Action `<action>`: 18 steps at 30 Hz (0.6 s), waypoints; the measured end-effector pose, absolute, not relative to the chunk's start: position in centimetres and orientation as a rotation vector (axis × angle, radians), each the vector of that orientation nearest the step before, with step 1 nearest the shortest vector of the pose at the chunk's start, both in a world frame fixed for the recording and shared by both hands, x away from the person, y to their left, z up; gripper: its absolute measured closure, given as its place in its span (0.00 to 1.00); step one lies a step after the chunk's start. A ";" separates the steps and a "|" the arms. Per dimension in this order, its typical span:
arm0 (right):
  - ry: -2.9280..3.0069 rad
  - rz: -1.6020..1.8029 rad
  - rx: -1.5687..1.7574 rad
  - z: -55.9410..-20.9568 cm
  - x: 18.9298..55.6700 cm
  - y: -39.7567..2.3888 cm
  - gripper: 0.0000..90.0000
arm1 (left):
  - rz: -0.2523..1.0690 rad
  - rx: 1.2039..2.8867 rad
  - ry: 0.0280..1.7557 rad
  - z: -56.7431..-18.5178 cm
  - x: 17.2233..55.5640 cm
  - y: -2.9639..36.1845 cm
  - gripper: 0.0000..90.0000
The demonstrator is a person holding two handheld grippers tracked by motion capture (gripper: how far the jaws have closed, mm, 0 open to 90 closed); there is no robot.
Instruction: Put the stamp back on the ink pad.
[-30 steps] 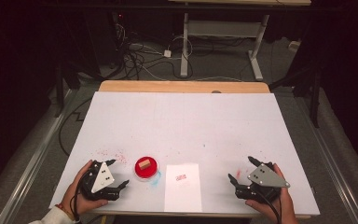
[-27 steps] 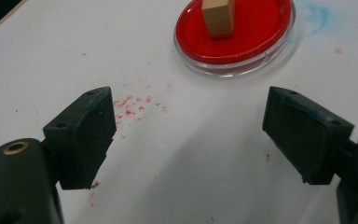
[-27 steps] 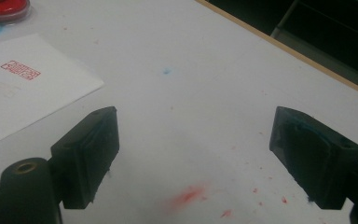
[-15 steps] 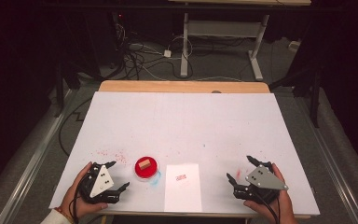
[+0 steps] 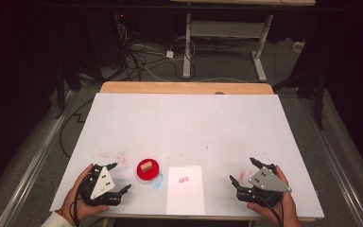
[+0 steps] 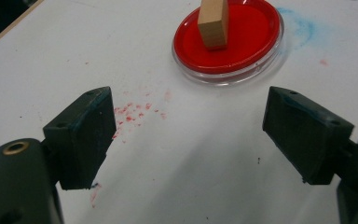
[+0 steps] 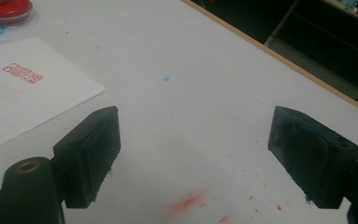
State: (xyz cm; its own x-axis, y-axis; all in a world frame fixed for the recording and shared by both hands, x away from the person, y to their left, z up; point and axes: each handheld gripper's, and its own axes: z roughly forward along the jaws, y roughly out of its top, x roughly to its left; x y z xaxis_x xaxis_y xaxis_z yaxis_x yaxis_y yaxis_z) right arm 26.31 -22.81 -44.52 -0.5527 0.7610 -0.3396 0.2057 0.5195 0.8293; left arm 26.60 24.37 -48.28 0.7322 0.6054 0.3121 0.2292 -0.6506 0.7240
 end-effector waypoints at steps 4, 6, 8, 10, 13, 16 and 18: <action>2.043 0.986 0.784 -44.5 26.3 -22.8 0.19 | 0.716 2.256 0.625 -48.3 26.6 24.4 0.19; 2.042 0.984 0.786 -44.5 26.4 -22.8 0.20 | 0.716 2.253 0.628 -48.3 26.6 24.5 0.19; 2.045 0.984 0.783 -44.5 26.4 -22.7 0.20 | 0.715 2.253 0.628 -48.3 26.6 24.5 0.19; 2.045 0.984 0.784 -44.5 26.3 -22.7 0.20 | 0.715 2.256 0.627 -48.3 26.6 24.4 0.19; 2.043 0.977 0.785 -44.6 26.4 -22.7 0.20 | 0.712 2.258 0.623 -48.3 26.7 24.4 0.19; 2.046 0.978 0.787 -44.6 26.4 -22.8 0.20 | 0.710 2.255 0.625 -48.2 26.7 24.4 0.19; 2.046 0.977 0.788 -44.6 26.4 -22.8 0.20 | 0.706 2.255 0.624 -48.3 26.7 24.4 0.19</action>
State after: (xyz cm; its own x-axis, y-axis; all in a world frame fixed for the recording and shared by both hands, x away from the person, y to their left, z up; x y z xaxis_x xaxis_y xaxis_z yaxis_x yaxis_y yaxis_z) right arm 26.41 -22.82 -44.64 -0.5505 0.7609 -0.3434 0.2114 0.5250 0.8245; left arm 26.74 24.44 -48.27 0.7373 0.6018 0.3069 0.2309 -0.6515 0.7227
